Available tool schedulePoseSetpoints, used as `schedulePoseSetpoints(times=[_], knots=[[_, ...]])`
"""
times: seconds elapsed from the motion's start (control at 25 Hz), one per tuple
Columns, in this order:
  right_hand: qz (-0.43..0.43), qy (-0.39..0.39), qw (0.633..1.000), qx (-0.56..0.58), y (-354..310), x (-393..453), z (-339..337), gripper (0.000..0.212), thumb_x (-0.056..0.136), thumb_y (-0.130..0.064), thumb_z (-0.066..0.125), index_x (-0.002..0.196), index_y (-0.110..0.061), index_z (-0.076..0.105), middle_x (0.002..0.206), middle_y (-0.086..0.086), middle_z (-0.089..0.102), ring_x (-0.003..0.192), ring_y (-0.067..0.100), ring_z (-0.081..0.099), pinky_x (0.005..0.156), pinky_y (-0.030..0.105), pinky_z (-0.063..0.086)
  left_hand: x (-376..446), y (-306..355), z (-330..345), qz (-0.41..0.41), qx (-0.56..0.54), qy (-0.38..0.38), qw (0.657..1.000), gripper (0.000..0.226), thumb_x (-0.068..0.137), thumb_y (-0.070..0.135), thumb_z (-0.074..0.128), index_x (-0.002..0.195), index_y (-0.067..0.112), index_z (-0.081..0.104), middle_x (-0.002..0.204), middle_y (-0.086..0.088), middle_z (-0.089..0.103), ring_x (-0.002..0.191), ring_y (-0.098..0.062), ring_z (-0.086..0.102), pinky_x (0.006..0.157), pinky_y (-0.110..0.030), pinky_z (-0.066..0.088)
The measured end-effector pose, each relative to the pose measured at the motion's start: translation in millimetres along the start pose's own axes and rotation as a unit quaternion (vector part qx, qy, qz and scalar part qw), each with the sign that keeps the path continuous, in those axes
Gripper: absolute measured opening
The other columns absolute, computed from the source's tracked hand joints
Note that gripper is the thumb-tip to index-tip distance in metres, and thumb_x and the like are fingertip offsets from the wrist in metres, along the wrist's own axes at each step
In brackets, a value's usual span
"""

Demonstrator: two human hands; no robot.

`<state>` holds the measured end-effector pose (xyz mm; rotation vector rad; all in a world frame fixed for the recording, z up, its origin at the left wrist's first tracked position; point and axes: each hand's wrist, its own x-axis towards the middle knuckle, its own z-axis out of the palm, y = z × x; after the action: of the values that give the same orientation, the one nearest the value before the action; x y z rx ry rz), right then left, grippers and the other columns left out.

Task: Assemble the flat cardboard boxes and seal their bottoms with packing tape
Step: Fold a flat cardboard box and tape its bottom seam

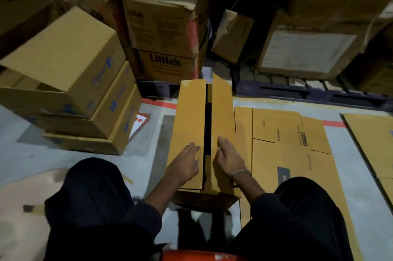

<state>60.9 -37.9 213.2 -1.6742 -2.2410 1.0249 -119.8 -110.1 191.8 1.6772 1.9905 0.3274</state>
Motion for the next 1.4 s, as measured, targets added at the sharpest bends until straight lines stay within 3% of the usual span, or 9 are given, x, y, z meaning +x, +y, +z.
schedulePoseSetpoints(times=[0.04, 0.12, 0.24, 0.32, 0.4, 0.56, 0.76, 1.08, 1.4], knots=[[0.02, -0.022, 0.999, -0.029, 7.0, -3.1, 8.9, 0.055, 0.111, -0.042, 0.035, 0.163, -0.033, 0.022, 0.17, 0.012, 0.019, 0.155, 0.033, 0.02, 0.118, 0.058, 0.032, -7.1, -1.1, -1.1, -0.015, 0.008, -0.001, 1.0, 0.059, 0.105, 0.028, 0.053, 0.16, 0.023, 0.033, 0.171, -0.006, 0.022, 0.158, -0.024, 0.019, 0.125, -0.04, 0.026], [0.101, -0.034, 0.994, 0.022, 15.5, -7.8, 16.0, 0.07, 0.104, -0.062, 0.039, 0.164, -0.037, 0.014, 0.171, 0.013, 0.006, 0.157, 0.036, 0.009, 0.118, 0.064, 0.027, -18.0, -5.4, 1.7, -0.087, 0.013, 0.012, 0.996, 0.069, 0.101, 0.044, 0.058, 0.161, 0.026, 0.03, 0.17, -0.012, 0.019, 0.157, -0.031, 0.017, 0.123, -0.048, 0.028], [0.228, -0.018, 0.954, 0.193, 23.3, -12.5, 14.6, 0.111, 0.078, -0.077, 0.068, 0.161, -0.021, 0.019, 0.162, 0.017, 0.031, 0.143, 0.039, 0.037, 0.112, 0.056, 0.042, -28.9, -12.0, 9.2, -0.282, -0.101, 0.014, 0.954, 0.116, 0.081, 0.069, 0.072, 0.165, 0.023, 0.008, 0.17, -0.016, 0.014, 0.154, -0.038, 0.02, 0.118, -0.053, 0.035], [0.244, -0.024, 0.937, 0.249, 24.9, -13.8, 10.4, 0.115, 0.068, -0.069, 0.083, 0.153, -0.016, 0.027, 0.15, 0.014, 0.046, 0.131, 0.036, 0.05, 0.106, 0.052, 0.048, -29.9, -13.2, 11.4, -0.349, -0.192, 0.014, 0.917, 0.141, 0.068, 0.074, 0.081, 0.165, 0.013, -0.001, 0.168, -0.018, 0.023, 0.15, -0.038, 0.032, 0.115, -0.049, 0.041], [0.236, -0.038, 0.937, 0.254, 25.6, -14.9, 6.4, 0.11, 0.065, -0.06, 0.09, 0.147, -0.016, 0.031, 0.144, 0.013, 0.051, 0.125, 0.034, 0.053, 0.103, 0.052, 0.05, -29.3, -15.3, 10.6, -0.364, -0.231, 0.019, 0.902, 0.147, 0.061, 0.074, 0.085, 0.165, 0.007, 0.005, 0.166, -0.018, 0.03, 0.147, -0.039, 0.039, 0.112, -0.047, 0.044], [0.24, -0.019, 0.943, 0.228, 24.3, -14.7, 14.2, 0.131, 0.058, -0.064, 0.092, 0.157, -0.018, 0.019, 0.153, 0.014, 0.042, 0.132, 0.037, 0.048, 0.104, 0.052, 0.049, -29.5, -19.2, 11.5, -0.371, -0.216, 0.039, 0.902, 0.145, 0.045, 0.079, 0.086, 0.158, 0.009, 0.027, 0.155, -0.015, 0.048, 0.134, -0.036, 0.053, 0.103, -0.047, 0.052], [0.249, 0.012, 0.958, 0.144, 22.6, -12.6, 34.6, 0.131, 0.064, -0.064, 0.089, 0.159, -0.022, 0.008, 0.154, 0.017, 0.035, 0.132, 0.044, 0.049, 0.099, 0.054, 0.051, -30.5, -13.4, 17.3, -0.352, -0.187, 0.052, 0.916, 0.144, 0.062, 0.066, 0.09, 0.163, 0.009, 0.006, 0.167, -0.018, 0.026, 0.146, -0.038, 0.039, 0.108, -0.045, 0.044], [0.307, 0.046, 0.949, 0.061, 17.1, -4.7, 49.7, 0.12, 0.063, -0.062, 0.09, 0.149, -0.022, 0.018, 0.146, 0.013, 0.047, 0.124, 0.04, 0.057, 0.086, 0.051, 0.055, -24.2, -7.5, 23.5, -0.364, -0.109, 0.05, 0.924, 0.132, 0.067, 0.065, 0.088, 0.156, 0.005, 0.011, 0.159, -0.021, 0.034, 0.141, -0.039, 0.045, 0.101, -0.042, 0.047], [0.34, -0.012, 0.928, 0.151, 16.7, 5.8, 28.5, 0.131, 0.058, -0.051, 0.098, 0.154, -0.017, 0.016, 0.155, 0.018, 0.037, 0.135, 0.042, 0.046, 0.1, 0.055, 0.051, -22.8, 0.5, 6.1, -0.385, -0.164, 0.045, 0.907, 0.144, 0.063, 0.057, 0.093, 0.161, 0.01, -0.001, 0.167, -0.02, 0.018, 0.151, -0.04, 0.025, 0.113, -0.051, 0.037]])
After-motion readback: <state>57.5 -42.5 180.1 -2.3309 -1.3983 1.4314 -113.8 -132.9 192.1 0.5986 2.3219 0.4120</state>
